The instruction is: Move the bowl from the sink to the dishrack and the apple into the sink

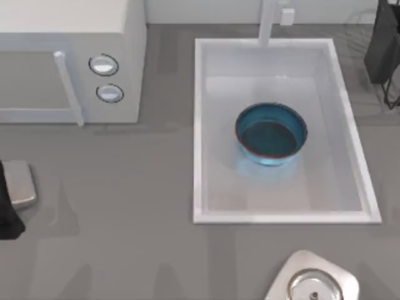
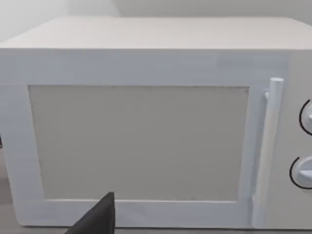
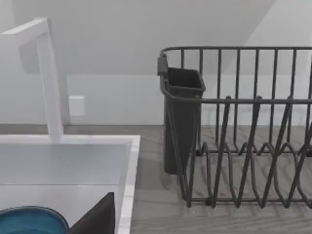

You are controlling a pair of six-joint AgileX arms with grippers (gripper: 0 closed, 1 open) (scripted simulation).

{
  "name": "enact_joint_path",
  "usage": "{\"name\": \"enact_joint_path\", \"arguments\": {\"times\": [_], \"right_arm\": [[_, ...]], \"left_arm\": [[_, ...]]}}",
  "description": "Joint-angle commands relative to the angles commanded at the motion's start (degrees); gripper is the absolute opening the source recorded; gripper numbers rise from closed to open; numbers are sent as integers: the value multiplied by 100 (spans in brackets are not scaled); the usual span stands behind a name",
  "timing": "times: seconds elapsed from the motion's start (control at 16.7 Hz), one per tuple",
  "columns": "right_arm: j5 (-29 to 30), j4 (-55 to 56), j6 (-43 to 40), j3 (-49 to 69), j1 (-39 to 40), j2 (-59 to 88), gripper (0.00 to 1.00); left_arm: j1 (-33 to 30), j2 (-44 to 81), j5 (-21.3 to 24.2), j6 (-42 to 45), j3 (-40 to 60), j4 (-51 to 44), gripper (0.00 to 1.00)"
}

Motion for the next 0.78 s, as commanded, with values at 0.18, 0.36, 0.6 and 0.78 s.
{"name": "enact_joint_path", "arguments": {"times": [0.18,0.36,0.6,0.78], "right_arm": [[-5,-35,20,46,16,50,100],[-31,-363,202,481,155,513,100],[-41,-1248,683,1762,483,1786,100],[-13,-2130,1168,3128,789,3116,100]], "left_arm": [[0,0,0,0,0,0,100],[0,0,0,0,0,0,100],[0,0,0,0,0,0,100],[0,0,0,0,0,0,100]]}}
